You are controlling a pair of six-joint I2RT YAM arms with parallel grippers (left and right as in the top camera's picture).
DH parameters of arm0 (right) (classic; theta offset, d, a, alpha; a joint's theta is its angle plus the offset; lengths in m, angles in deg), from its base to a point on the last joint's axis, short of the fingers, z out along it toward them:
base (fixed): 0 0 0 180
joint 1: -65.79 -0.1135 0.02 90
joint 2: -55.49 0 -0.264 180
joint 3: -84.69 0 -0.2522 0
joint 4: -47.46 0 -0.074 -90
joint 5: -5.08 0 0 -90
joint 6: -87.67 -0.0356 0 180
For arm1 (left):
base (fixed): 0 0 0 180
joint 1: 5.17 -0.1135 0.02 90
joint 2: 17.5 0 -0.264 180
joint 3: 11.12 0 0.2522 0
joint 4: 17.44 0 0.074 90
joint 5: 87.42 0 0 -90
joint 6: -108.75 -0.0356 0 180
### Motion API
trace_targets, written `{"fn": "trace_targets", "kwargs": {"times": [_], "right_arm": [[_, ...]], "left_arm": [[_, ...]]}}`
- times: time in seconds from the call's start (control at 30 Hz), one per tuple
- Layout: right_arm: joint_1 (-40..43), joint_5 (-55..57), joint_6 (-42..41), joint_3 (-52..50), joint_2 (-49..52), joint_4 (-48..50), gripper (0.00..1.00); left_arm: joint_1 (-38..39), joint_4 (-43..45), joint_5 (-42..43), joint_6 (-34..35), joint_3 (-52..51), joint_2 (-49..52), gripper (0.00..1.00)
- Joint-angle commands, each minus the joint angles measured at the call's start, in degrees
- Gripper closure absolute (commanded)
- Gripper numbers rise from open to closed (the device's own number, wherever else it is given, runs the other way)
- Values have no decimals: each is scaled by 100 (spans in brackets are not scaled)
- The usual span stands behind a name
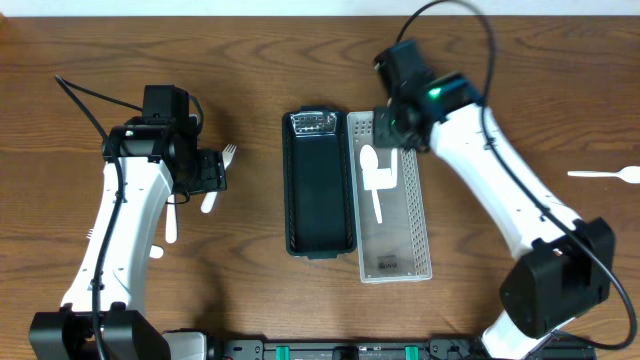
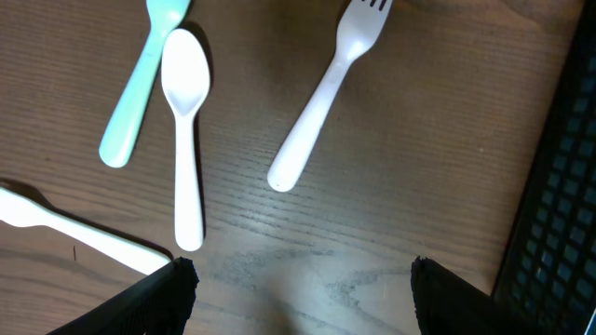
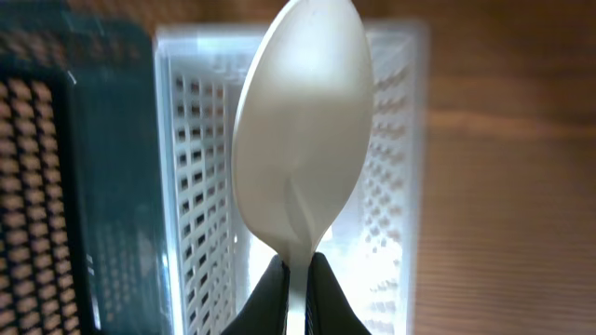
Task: Pack container
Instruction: 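Carry the second spoon into the white basket and release, then move the right gripper right and grasp a third white spoon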
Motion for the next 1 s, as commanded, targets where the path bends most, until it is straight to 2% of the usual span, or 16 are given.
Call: {"fn": "trace_targets", "kwargs": {"times": [0.0,0.17,0.3,0.43,0.57,0.67,0.77,0.97], "right_arm": [[-205,-120,-125,-616,105,216,99],[-367,-107,-105,-1311,107,581,96],[-356,-105,127,-1346,96,682,76],[-291,-105,468,-966,68,509,69],[-52,184,629,-59,-192,-175,69],[461,345,634,627,-629,-651,69],[1204,289,787,844,-1217,-883,67],[2800,61,1290,769,-2090,-1703,42]], "left_arm": [[-15,-15,-7,15,63,28,24],[-15,-15,-7,15,63,28,24],[-15,-15,-7,15,63,28,24],[-15,-17,-7,15,63,28,24],[-15,-17,-7,15,63,28,23],[-15,-17,-7,15,63,28,23],[-15,-15,-7,13,63,28,23],[-15,-13,-9,13,63,28,23]]}}
